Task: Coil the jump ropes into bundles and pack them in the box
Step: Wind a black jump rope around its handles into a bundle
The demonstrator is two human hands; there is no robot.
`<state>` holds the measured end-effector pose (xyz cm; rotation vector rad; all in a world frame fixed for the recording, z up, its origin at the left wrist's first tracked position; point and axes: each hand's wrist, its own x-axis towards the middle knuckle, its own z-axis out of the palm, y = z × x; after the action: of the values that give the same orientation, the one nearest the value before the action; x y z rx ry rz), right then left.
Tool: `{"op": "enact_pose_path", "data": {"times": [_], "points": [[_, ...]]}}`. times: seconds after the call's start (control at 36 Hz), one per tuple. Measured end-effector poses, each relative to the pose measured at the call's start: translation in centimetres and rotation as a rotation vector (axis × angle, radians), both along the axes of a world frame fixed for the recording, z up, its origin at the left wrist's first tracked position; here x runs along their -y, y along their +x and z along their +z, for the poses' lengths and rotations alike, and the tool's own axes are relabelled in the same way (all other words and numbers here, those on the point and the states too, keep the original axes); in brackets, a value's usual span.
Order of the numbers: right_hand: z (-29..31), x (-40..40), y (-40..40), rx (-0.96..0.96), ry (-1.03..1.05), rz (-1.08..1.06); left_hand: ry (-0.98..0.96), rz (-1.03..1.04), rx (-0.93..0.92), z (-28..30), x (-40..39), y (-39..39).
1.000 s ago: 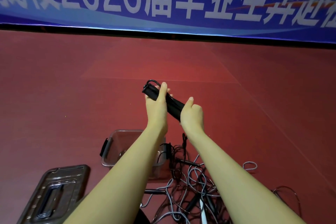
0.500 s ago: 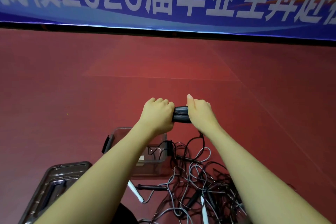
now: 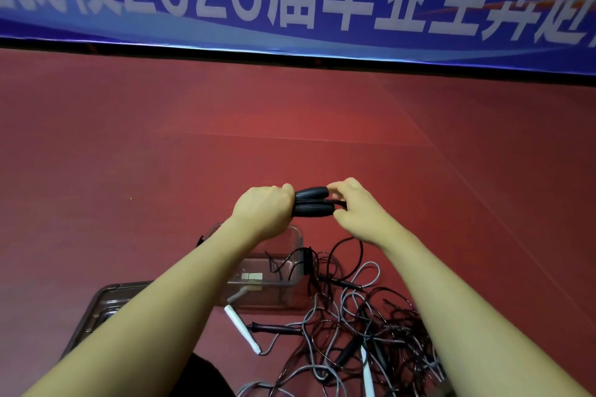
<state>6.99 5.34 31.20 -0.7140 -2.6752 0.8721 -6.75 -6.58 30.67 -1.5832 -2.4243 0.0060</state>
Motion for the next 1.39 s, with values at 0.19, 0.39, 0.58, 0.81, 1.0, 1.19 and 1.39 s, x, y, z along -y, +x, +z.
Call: {"op": "enact_pose_path", "data": {"times": [0.19, 0.39, 0.58, 0.81, 1.0, 1.19, 1.39], "points": [[-0.2, -0.2, 0.1, -0.106, 0.333, -0.055, -0.104, -0.041, -0.016, 0.1, 0.5, 0.1], [-0.2, -0.7, -0.3, -0.180, 0.165, -0.148, 0.046, -0.171, -0.023, 0.6, 0.6, 0.4], [0.1, -0.2, -0.3, -0.174, -0.053, -0.111, 0.201, -0.069, 0.127, 1.3, 0.2, 1.0], [0.3, -0.2, -0.2, -0.186, -0.155, -0.091, 0.258, 0.167, 0.266, 0.6, -0.5, 0.6], [0.5, 0.3, 0.0, -0.114, -0.292, 0.010, 0.234, 0.252, 0.340, -0.1, -0.8, 1.2], [1.0, 0.7, -0.1, 0.043, -0.059, 0.043, 0.164, 0.332, 0.270, -0.6, -0.9, 1.0], [1.1, 0.7, -0.2, -0.145, 0.841, 0.111, 0.051, 0.274, 0.149, -1.0, -0.6, 0.3]]}}
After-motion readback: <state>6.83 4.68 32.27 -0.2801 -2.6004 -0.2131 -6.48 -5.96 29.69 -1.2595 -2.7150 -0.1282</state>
